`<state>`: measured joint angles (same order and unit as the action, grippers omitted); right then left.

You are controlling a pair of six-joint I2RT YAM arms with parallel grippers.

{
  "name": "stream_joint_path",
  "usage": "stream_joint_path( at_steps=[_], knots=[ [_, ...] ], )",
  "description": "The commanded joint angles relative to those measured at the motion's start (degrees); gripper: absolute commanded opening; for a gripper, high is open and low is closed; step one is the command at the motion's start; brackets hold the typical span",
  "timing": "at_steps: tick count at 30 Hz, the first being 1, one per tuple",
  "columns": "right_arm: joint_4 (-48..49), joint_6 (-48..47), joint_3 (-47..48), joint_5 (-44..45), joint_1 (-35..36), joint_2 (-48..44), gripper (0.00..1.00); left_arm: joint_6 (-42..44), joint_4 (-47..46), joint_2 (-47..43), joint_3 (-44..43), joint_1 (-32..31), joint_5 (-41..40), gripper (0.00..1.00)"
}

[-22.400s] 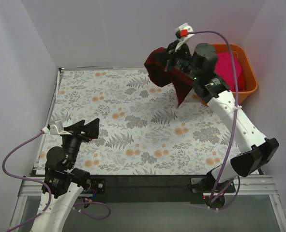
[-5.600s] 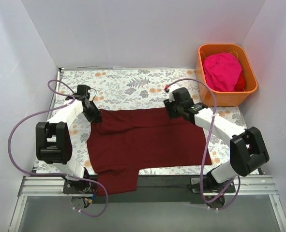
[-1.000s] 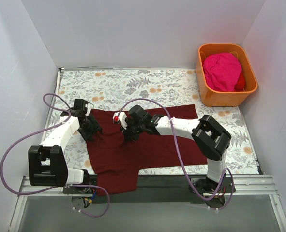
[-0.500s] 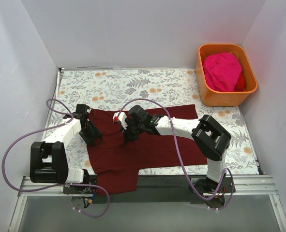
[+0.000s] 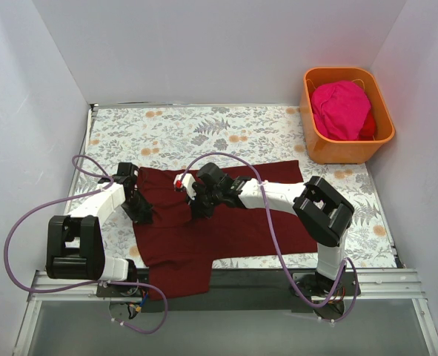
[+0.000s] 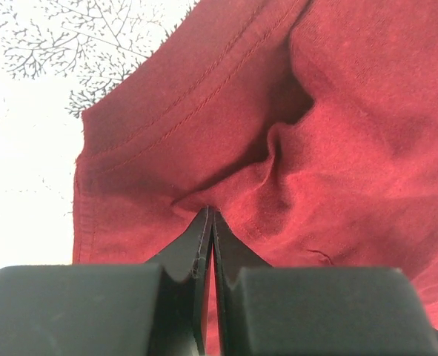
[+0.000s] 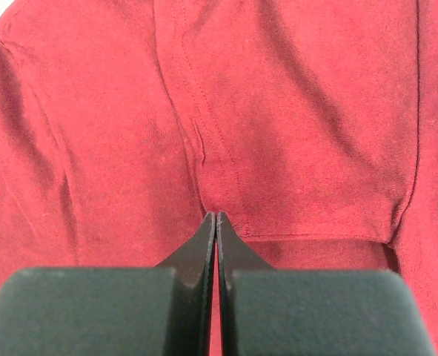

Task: Fold and stack the t-shirts
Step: Fold the tshirt

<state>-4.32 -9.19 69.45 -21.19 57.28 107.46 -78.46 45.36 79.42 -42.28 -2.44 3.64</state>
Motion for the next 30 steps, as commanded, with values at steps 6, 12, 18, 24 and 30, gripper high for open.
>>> stream_joint_path(
  at_steps=[6,12,18,24,30],
  knots=[
    [0.63,-0.57,-0.63,-0.87,0.20,-3.04,0.01,-0.21,3.50,-3.39,-3.25,0.15,-2.67,0.00],
    [0.71,-0.48,-0.63,-1.66,0.20,-2.61,0.01,-0.91,0.96,-0.94,-2.46,0.15,-2.85,0.34],
    [1.15,-0.48,-1.42,-1.84,0.12,-3.05,0.01,-1.35,-2.03,0.30,-1.75,0.15,-2.94,0.39],
    [1.42,-0.39,-1.86,-1.92,0.20,-2.96,0.01,-1.52,-3.17,1.62,-0.08,0.15,-2.32,0.38],
    [1.59,-0.48,-1.95,-1.84,0.20,-3.13,0.01,-1.61,-2.56,1.00,0.54,0.15,-1.97,0.21]
  ],
)
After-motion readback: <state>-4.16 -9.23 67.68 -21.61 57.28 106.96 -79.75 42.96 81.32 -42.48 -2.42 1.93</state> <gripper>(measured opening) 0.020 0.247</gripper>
